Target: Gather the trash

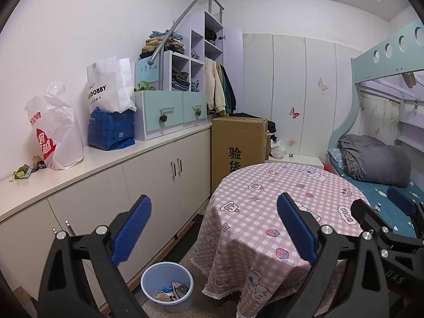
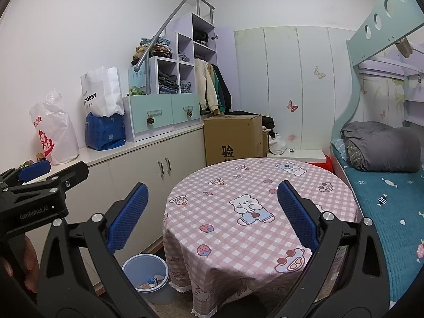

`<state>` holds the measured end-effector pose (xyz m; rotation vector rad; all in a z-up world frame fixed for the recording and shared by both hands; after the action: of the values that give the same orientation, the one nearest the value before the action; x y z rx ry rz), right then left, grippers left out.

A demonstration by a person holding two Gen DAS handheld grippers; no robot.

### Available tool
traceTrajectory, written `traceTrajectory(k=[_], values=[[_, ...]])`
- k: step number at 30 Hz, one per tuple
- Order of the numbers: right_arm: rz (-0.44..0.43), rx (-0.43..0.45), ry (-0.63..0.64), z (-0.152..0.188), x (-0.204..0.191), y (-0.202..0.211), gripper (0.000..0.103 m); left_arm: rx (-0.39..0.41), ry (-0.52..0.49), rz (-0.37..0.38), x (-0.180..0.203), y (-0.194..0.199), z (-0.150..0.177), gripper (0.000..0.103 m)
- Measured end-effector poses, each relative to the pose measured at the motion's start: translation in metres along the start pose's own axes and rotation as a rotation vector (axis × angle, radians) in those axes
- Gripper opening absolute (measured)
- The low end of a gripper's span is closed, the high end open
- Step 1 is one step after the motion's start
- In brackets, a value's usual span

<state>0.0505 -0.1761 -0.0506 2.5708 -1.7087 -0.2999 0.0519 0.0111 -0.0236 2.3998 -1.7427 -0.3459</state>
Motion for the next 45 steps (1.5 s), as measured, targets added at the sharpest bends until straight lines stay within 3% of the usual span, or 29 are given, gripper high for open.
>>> traceTrajectory(k=[45], values=[[-0.029,-0.023,-0.004,0.0051,0.0092,-0.0056,0.096,0.009,-0.005,-0.011,0.0001,0.0022,-0.0004,0.094]])
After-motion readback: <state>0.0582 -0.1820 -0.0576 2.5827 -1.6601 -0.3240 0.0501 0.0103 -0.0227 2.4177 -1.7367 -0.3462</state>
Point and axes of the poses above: each gripper's, at about its wrist camera, not at the fingertips, and y roughly against the way its jaws point, x to its right, z to its underside, the point moved 6 cm from there along -y, roughly the way its jaws point, and after that the axes turned 14 degrees about -z, right-handed, at the moved point
